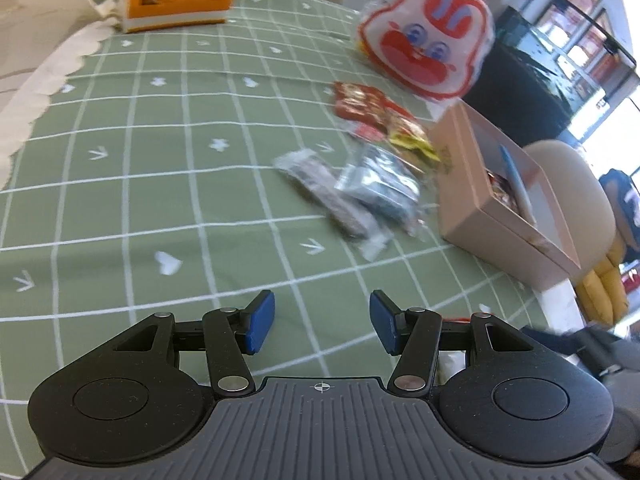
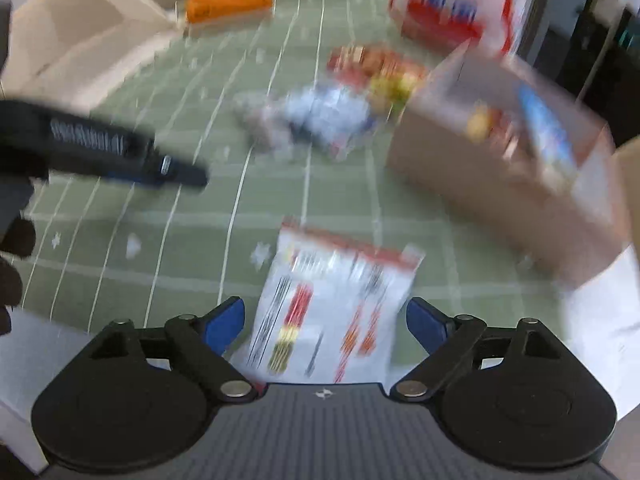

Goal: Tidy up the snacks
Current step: 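Carry the white bag and set it on the table, opening the right tool, then grasp the clear-wrapped brown bar with the right tool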

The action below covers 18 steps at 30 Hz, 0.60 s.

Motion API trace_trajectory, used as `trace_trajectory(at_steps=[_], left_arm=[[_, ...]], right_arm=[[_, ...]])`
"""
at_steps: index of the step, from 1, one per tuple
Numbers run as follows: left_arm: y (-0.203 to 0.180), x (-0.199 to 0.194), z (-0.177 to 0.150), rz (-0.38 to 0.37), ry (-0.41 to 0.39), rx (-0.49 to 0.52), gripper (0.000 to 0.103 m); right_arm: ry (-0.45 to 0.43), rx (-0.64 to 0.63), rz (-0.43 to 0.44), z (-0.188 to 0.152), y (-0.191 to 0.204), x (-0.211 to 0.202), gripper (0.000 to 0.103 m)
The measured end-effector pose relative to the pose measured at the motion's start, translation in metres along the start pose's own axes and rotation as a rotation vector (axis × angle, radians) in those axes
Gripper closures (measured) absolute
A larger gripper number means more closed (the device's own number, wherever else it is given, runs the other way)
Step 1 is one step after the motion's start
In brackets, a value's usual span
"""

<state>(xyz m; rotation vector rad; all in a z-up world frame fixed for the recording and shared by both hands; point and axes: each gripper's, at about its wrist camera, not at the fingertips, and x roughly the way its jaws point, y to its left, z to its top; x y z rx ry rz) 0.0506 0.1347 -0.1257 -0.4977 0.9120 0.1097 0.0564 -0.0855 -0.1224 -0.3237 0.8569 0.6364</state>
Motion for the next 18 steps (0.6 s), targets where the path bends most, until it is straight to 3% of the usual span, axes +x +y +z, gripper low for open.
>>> trace_trajectory(at_steps=[7, 9, 11, 13, 18], left_arm=[[0.015, -0.003, 0.007, 0.029, -0.010, -0.043, 0.045], [0.016, -0.002, 0.008, 0.035, -0.009, -0.044, 0.045], [0.017, -0.003, 0.008, 0.040, -0.009, -0.043, 0.045], [0.017, -0.004, 0.008, 0.041, -0.011, -0.043, 0.045], [0.026, -0.010, 0.008, 0.053, -0.024, -0.060, 0.045]], right_arm=[[-0.063, 0.023, 0.087, 0.040, -0.004, 0.017, 0.014], [-0.077, 0.021, 0.123, 0.051, 0.000, 0.026, 0.019], [-0.073, -0.008, 0.134, 0.061, 0.008, 0.041, 0.036], [-0.067, -0.029, 0.142, 0.067, 0.014, 0.052, 0.046], [-0.064, -0.091, 0.150, 0.084, 0.027, 0.078, 0.048]])
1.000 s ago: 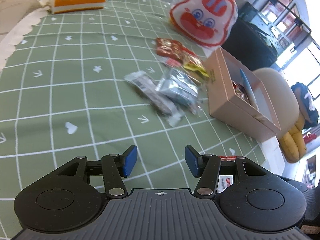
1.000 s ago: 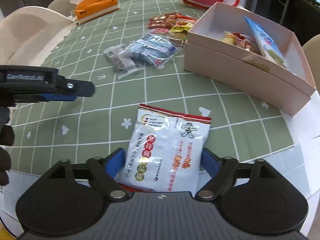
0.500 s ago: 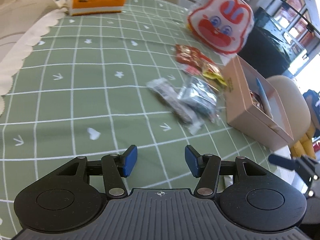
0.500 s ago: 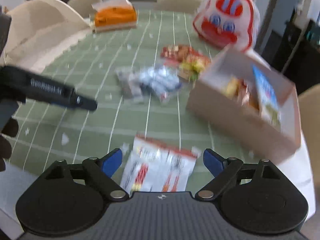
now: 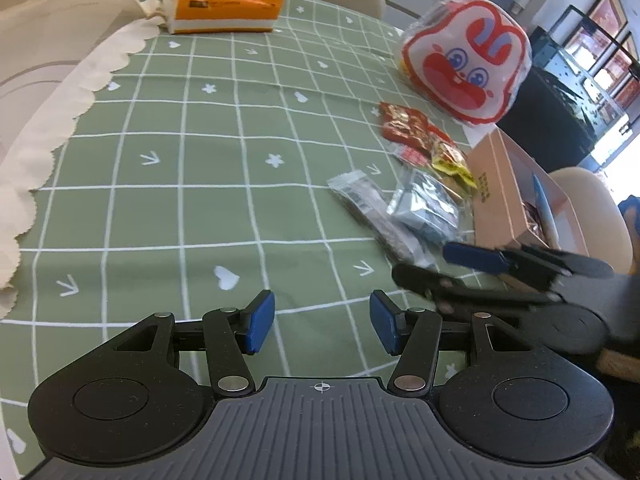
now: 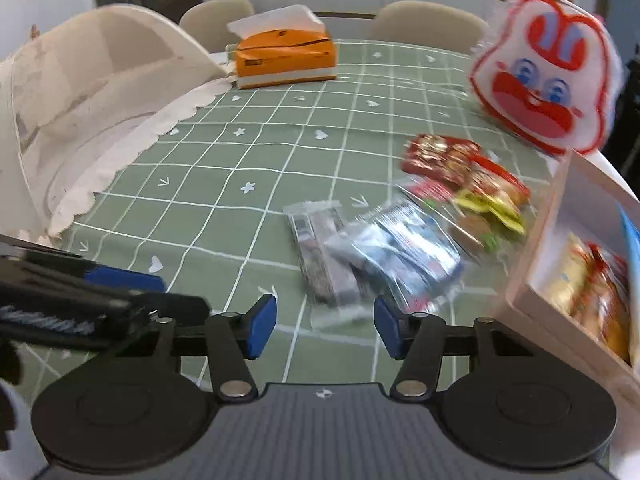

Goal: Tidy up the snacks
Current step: 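Grasp the clear-wrapped brown bar with the right tool, then set the bar before the left tool while the left tool grasps it, then grasp the white snack bag again with the right tool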

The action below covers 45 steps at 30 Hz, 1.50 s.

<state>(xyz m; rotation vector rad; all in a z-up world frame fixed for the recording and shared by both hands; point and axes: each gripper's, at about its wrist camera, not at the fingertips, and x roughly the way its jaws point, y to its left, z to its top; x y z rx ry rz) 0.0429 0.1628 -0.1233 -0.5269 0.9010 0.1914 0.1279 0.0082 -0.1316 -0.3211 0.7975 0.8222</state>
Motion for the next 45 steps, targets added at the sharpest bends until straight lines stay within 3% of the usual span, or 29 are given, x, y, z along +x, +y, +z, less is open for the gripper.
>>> trace_trajectory(at_steps=[7, 8, 9, 13, 22, 25, 30, 36, 40, 42, 45], left_arm=[[0.013, -0.005, 0.001, 0.022, -0.008, -0.023, 0.045], [0.014, -0.006, 0.001, 0.023, -0.008, -0.024, 0.045], [0.014, -0.006, 0.001, 0.022, -0.009, -0.025, 0.045], [0.013, -0.006, 0.001, 0.016, -0.008, -0.025, 0.045], [0.018, -0.015, -0.012, -0.037, 0.003, -0.069, 0.045], [0.010, -0.008, -0.013, -0.035, 0.023, -0.049, 0.045], [-0.021, 0.013, -0.010, -0.042, 0.047, 0.057, 0.045], [-0.054, 0.030, -0.008, 0.007, 0.043, 0.192, 0.045], [-0.066, 0.034, -0.010, 0.045, 0.045, 0.279, 0.045], [-0.069, 0.034, -0.012, 0.057, 0.048, 0.314, 0.045], [-0.071, 0.034, -0.014, 0.064, 0.048, 0.352, 0.047]], right_arm=[[0.031, 0.021, 0.006, 0.014, -0.007, 0.031, 0.048], [0.034, 0.022, 0.008, 0.014, -0.005, 0.030, 0.058], [0.036, 0.025, 0.017, 0.013, -0.003, 0.027, 0.061], [0.048, 0.047, 0.045, 0.005, 0.005, 0.011, 0.063], [0.109, 0.190, 0.270, -0.031, 0.020, -0.027, 0.058], [0.073, 0.212, 0.220, -0.040, 0.011, -0.044, 0.055], [0.000, 0.223, 0.048, -0.059, -0.017, -0.082, 0.049], [0.022, 0.384, -0.084, -0.095, -0.063, -0.106, 0.044], [0.065, 0.457, -0.092, -0.118, -0.076, -0.107, 0.044], [0.089, 0.518, -0.057, -0.126, -0.080, -0.104, 0.044], [0.070, 0.588, -0.015, -0.130, -0.078, -0.103, 0.034]])
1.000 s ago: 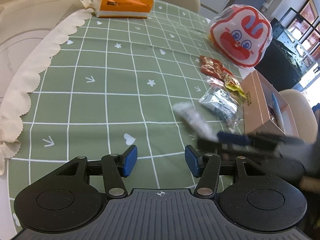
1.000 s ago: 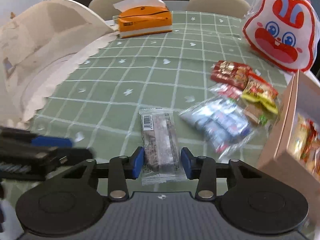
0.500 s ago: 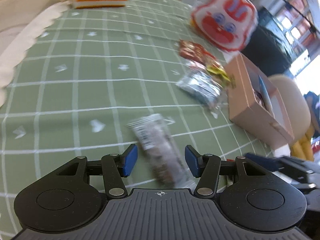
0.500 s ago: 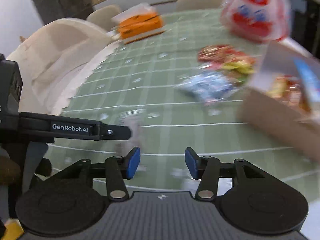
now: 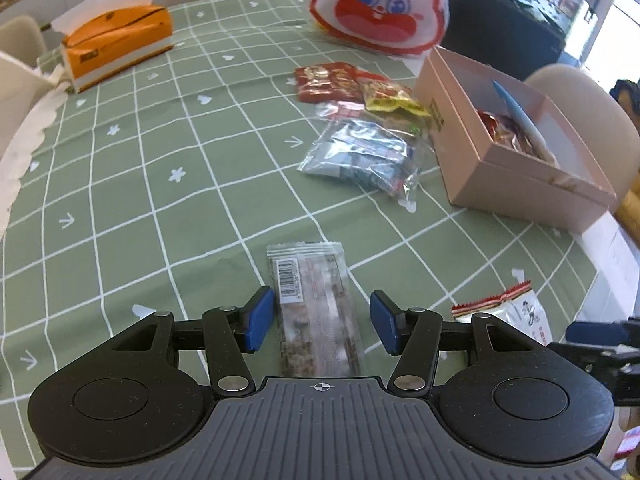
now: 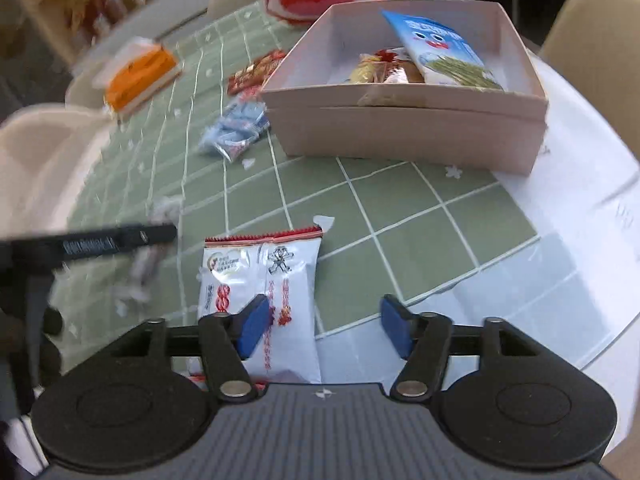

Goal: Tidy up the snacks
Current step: 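Grasp the white snack bag again with the right tool, then lift the bar with the left tool while the right tool lifts the white bag toward the box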

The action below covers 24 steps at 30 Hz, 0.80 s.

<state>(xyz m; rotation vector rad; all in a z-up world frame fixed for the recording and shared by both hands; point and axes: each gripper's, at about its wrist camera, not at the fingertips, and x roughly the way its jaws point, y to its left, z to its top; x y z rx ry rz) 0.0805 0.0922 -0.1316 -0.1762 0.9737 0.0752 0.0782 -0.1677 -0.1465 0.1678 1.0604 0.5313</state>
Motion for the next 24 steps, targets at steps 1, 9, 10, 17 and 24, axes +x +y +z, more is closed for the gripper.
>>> trace_trajectory(at_steps=[1, 9, 10, 17, 24], left_arm=[[0.000, -0.001, -0.001, 0.008, -0.003, 0.012, 0.051], [0.009, -0.019, -0.026, -0.002, -0.006, 0.054, 0.059], [0.009, -0.021, -0.029, -0.003, -0.006, 0.054, 0.059], [0.014, -0.022, -0.029, -0.008, 0.002, 0.022, 0.056], [0.003, -0.018, -0.028, 0.019, 0.000, 0.082, 0.053]], right_arm=[[0.001, -0.002, 0.001, 0.000, 0.002, 0.001, 0.034], [0.020, -0.073, -0.016, 0.001, 0.036, 0.015, 0.020], [0.022, -0.088, -0.020, 0.000, 0.042, 0.019, 0.017], [0.025, -0.203, -0.111, -0.008, 0.069, 0.034, 0.002], [0.018, -0.271, -0.208, -0.017, 0.084, 0.043, 0.000]])
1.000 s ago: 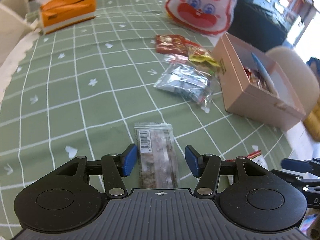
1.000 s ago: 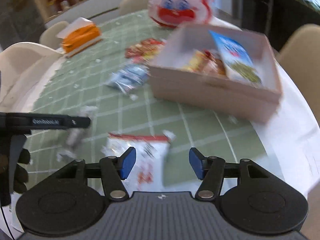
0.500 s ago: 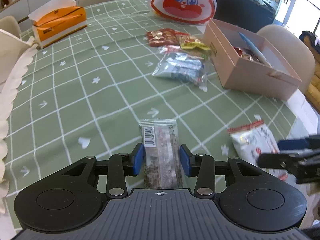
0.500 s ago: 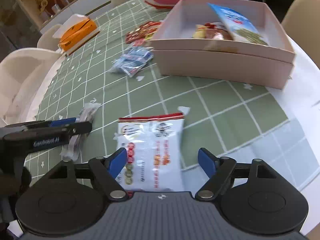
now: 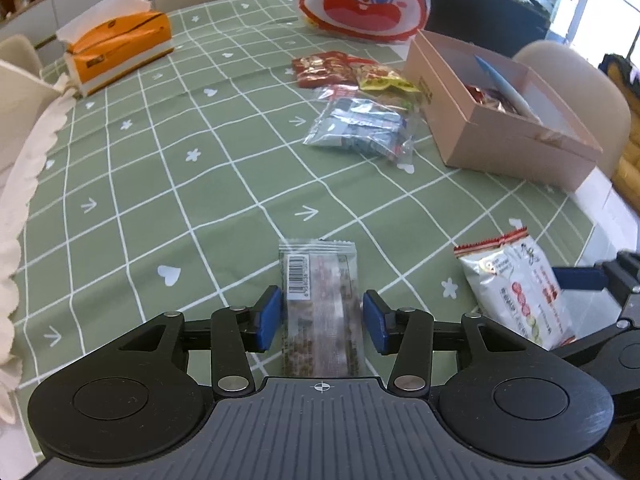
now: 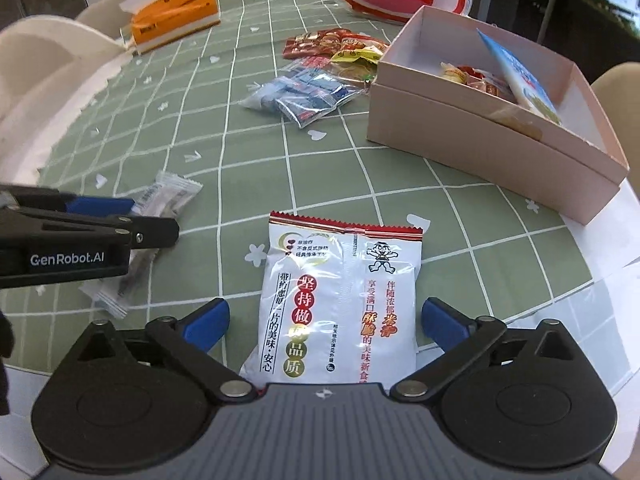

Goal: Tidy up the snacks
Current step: 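Lift the bar with the left tool while the right tool lifts the white bag toward the box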

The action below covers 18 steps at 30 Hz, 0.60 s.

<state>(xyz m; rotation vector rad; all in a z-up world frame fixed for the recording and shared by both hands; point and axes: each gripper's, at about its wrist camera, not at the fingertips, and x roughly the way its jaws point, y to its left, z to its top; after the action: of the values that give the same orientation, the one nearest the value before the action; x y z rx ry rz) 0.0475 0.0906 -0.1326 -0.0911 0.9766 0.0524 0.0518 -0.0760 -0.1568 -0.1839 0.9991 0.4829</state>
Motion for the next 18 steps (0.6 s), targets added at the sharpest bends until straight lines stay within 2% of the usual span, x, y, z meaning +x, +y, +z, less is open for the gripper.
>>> trace_trajectory(at_steps=[6, 10, 12, 15, 18], left_arm=[[-0.0103, 0.0010, -0.0048, 0.048, -0.022, 0.049, 0.051], [-0.0077, 0.0001, -0.0067, 0.042, -0.038, 0.026, 0.051], [-0.0069, -0.0009, -0.0072, 0.049, -0.043, 0.020, 0.055], [-0.0069, -0.0015, -0.0084, 0.053, -0.053, 0.015, 0.057], [-0.0082, -0.0020, -0.0095, 0.063, -0.062, 0.013, 0.058]], right_arm=[[0.005, 0.014, -0.006, 0.0011, 0.0003, 0.0004, 0.000], [0.010, -0.004, 0.009, 0.0022, -0.0011, 0.0002, 0.000], [0.011, -0.016, 0.019, 0.0031, -0.0029, 0.0002, 0.000], [-0.006, -0.025, 0.014, 0.0037, -0.0061, -0.0027, 0.009], [-0.020, -0.045, 0.025, 0.0046, -0.0092, -0.0073, 0.026]])
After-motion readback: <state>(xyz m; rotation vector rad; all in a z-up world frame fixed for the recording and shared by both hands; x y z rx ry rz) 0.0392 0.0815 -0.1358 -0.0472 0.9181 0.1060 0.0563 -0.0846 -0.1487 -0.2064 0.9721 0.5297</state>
